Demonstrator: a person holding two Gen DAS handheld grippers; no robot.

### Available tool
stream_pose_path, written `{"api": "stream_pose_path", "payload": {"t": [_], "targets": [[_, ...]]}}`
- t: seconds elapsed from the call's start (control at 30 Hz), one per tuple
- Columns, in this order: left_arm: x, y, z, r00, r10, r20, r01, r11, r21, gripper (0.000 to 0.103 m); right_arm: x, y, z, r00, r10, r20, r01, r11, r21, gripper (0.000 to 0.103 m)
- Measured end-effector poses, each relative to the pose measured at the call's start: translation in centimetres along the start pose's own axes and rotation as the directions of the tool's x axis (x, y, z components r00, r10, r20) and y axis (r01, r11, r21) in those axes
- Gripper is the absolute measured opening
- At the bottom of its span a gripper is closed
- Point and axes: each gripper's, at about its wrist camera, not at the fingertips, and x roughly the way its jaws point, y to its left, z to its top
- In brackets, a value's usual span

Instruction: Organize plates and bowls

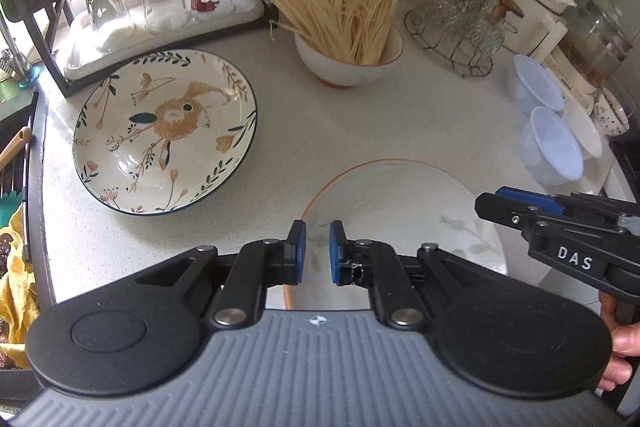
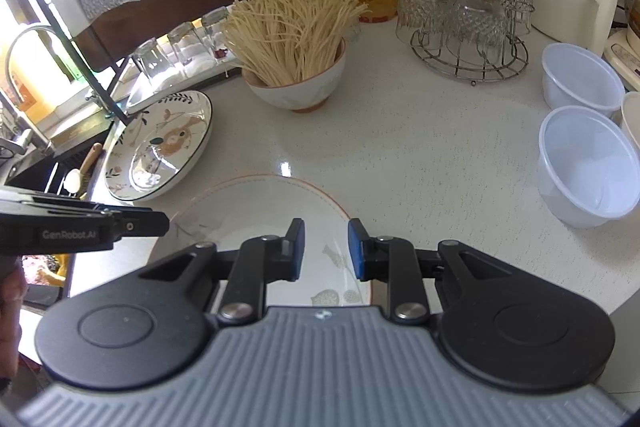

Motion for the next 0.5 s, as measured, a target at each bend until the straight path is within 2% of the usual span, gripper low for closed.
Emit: {"api": "stream_pose_path", "payload": {"t": [0.23,0.4,0.5], "targets": [[-3.4,-2.1,0.2,0.997,0.003,0.072,-0.004,1.000,0.019,0.013,-2.4,0.0,1.1,0.998,0.022,0.055,-0.021,1.000,-0.010,0.027],[-6.3,-2.9,-0.8,0.993,-0.007,0.114,0.011,0.999,-0.033,0.013,-3.6,-0.2,1.2,0.996,0.026,0.087,-0.025,1.000,-0.011,0.028],[-7.7,-3.4,-1.7,0.991,0.020,0.130,-0.015,0.999,-0.032,0.013,-4.3,-0.5,0.8,0.996,0.033,0.087,-0.033,0.999,0.000,0.028]]}}
